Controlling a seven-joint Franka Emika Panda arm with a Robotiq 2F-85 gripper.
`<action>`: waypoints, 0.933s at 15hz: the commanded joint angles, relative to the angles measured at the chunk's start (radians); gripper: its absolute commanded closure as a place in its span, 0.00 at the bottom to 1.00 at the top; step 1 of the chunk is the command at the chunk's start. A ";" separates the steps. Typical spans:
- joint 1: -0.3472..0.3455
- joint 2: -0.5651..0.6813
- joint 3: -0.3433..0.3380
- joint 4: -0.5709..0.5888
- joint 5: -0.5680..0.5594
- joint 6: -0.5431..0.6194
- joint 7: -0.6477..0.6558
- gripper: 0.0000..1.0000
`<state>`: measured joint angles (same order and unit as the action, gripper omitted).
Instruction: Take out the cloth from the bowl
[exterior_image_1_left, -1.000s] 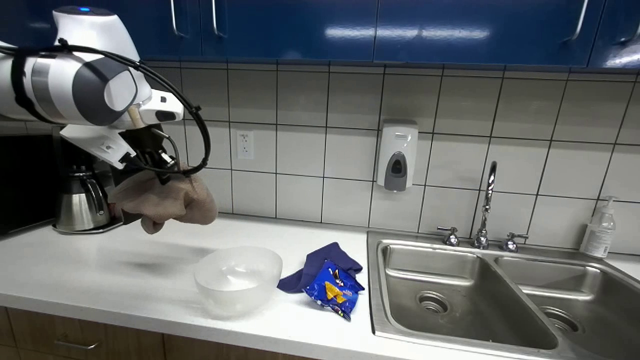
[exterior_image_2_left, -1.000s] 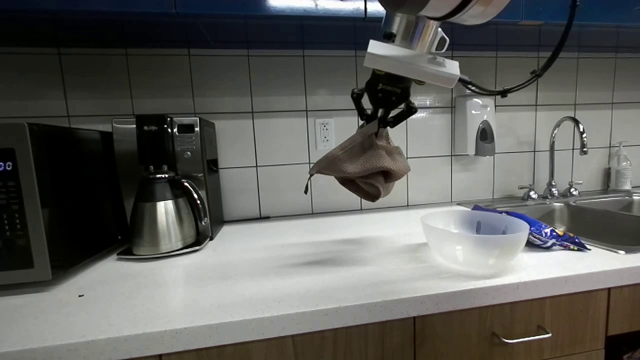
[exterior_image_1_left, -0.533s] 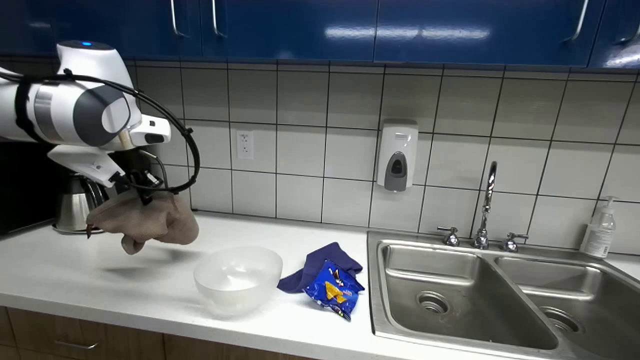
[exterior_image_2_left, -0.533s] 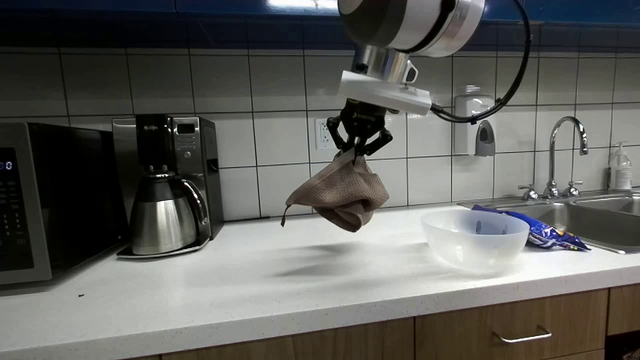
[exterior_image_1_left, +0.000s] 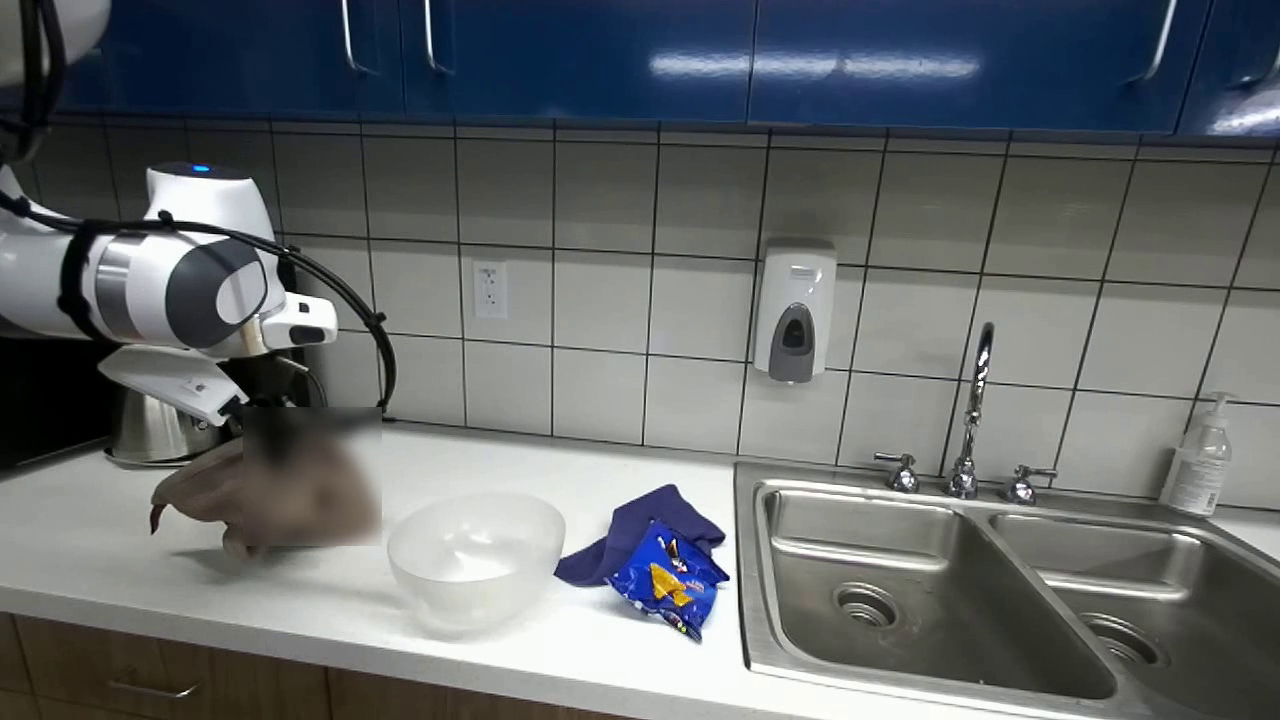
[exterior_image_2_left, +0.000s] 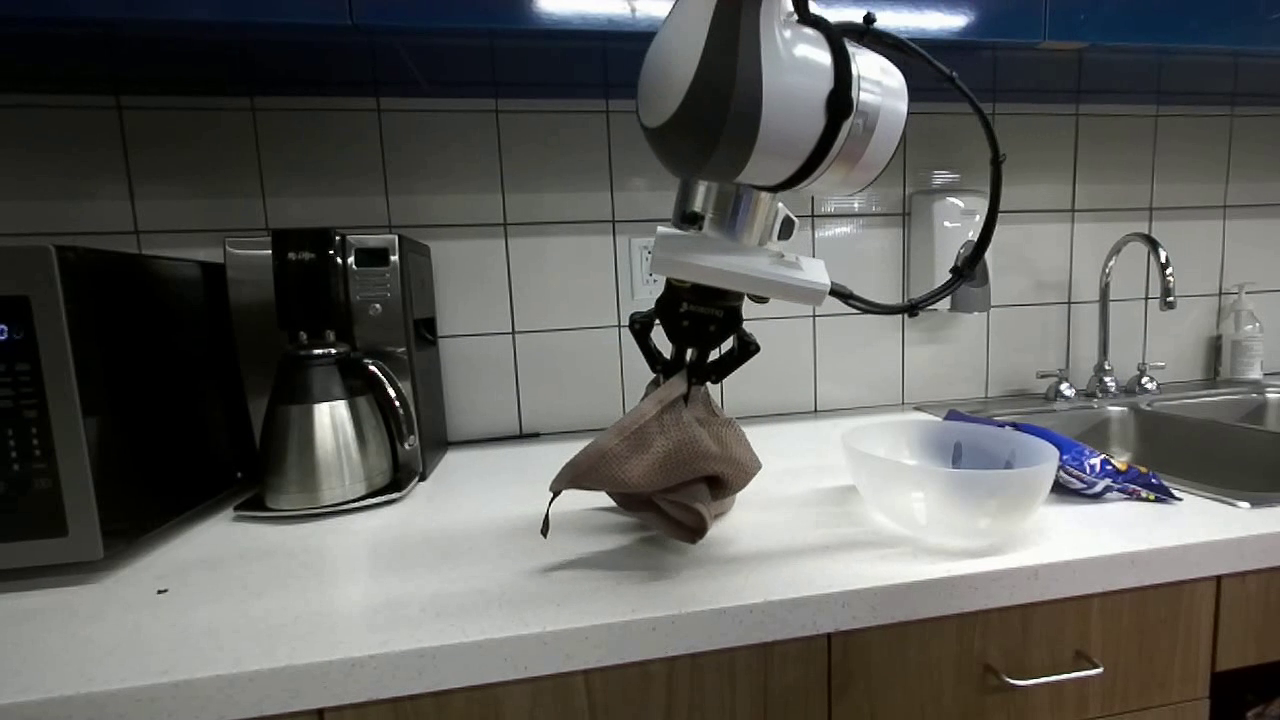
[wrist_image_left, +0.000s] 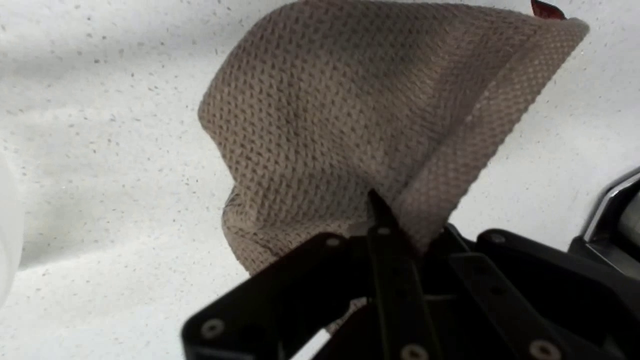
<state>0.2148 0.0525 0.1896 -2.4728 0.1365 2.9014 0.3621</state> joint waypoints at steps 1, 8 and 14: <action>0.001 0.042 0.011 0.041 0.035 -0.032 -0.036 0.86; 0.002 0.030 0.007 0.022 0.026 -0.043 -0.018 0.25; 0.004 -0.073 0.013 -0.011 0.033 -0.072 -0.014 0.00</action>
<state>0.2170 0.0711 0.1935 -2.4574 0.1404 2.8920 0.3609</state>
